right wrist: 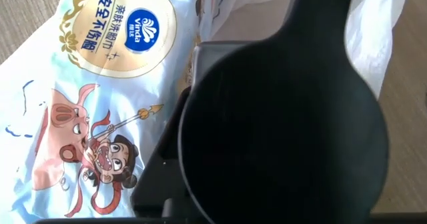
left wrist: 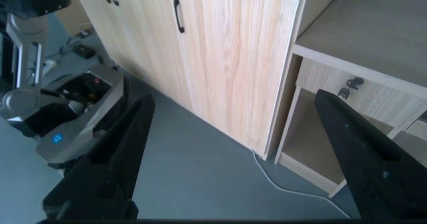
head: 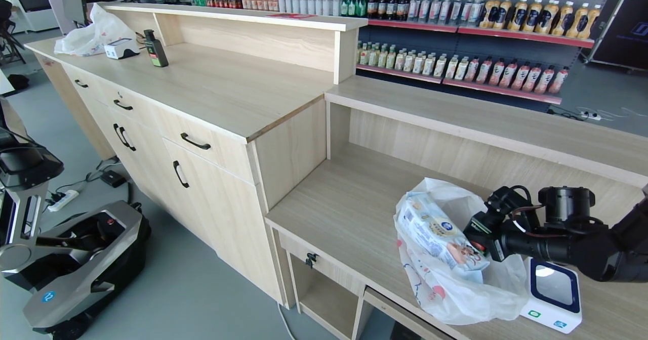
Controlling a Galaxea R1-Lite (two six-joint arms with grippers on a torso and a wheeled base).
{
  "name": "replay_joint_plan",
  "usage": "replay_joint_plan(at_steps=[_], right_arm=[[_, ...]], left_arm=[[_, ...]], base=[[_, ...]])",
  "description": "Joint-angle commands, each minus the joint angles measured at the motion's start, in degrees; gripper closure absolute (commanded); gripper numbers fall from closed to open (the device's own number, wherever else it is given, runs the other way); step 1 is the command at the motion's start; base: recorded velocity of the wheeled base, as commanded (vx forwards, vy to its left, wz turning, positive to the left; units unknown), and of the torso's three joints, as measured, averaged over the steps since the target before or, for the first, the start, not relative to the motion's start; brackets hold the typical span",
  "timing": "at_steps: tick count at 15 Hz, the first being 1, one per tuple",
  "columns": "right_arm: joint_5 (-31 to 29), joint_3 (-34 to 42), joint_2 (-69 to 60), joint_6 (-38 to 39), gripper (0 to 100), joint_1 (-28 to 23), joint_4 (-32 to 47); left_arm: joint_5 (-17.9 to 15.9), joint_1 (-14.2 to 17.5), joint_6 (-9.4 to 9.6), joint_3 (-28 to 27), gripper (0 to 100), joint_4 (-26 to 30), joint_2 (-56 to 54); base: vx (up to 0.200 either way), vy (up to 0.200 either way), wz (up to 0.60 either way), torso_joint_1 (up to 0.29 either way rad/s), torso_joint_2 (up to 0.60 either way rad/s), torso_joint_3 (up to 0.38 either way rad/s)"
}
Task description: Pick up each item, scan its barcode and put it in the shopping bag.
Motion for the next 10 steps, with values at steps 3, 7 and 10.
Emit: replay_joint_plan(at_steps=[3,7,10], right_arm=[[0.0,-0.7,3.0,-0.1,100,0.1,-1.5],[0.3,-2.3,4.9,0.0,100,0.1,-2.7],[1.2,-3.2,6.6,0.1,100,0.5,-4.1]], left_arm=[[0.0,0.1,-0.01,0.0,0,0.0,0.0],[0.0,0.0,-0.01,0.0,0,0.0,0.0],[0.0,0.0,-0.01,0.0,0,0.0,0.0]], base=[[0.000,0.000,0.00,0.000,0.00,0.000],[0.000,0.000,0.00,0.000,0.00,0.000],[0.000,0.000,0.00,0.000,0.00,0.000]])
